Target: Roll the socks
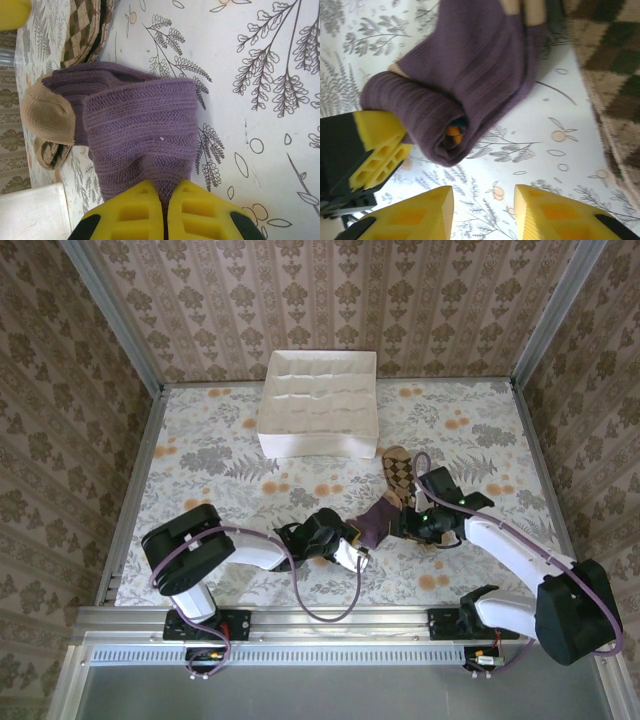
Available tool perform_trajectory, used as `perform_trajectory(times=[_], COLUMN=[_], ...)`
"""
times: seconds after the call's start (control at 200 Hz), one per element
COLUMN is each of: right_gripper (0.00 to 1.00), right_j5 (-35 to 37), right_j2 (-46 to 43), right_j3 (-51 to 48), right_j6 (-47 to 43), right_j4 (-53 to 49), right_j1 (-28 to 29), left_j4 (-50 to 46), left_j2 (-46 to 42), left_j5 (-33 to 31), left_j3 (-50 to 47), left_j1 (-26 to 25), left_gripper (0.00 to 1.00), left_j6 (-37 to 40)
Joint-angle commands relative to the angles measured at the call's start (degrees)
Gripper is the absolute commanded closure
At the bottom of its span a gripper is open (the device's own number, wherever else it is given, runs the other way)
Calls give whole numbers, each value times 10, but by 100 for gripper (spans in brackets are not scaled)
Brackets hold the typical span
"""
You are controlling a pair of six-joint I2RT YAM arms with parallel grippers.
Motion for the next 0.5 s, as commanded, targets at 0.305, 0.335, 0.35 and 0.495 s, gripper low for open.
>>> perform_trajectory(times=[0.305, 0.335, 0.35, 0.495], right_gripper=[66, 66, 66, 70], right_j5=[-10, -14, -16, -32], right_j2=[213, 225, 231, 291], right_j3=[76, 86, 90, 139], right_j6=[7, 5, 4, -2], right_j4=[106, 110, 112, 117], right_j1=[-1, 2, 4, 36], left_j4=[-136, -151, -159, -266], left_j2=[-59, -68, -73, -120], left_j5=[-37, -40, -41, -18], left_j3=[-47, -48, -47, -29], left_j1=[-49, -53, -56, -66], left_gripper=[100, 100, 100, 100], left_j6=[-29, -33, -35, -66])
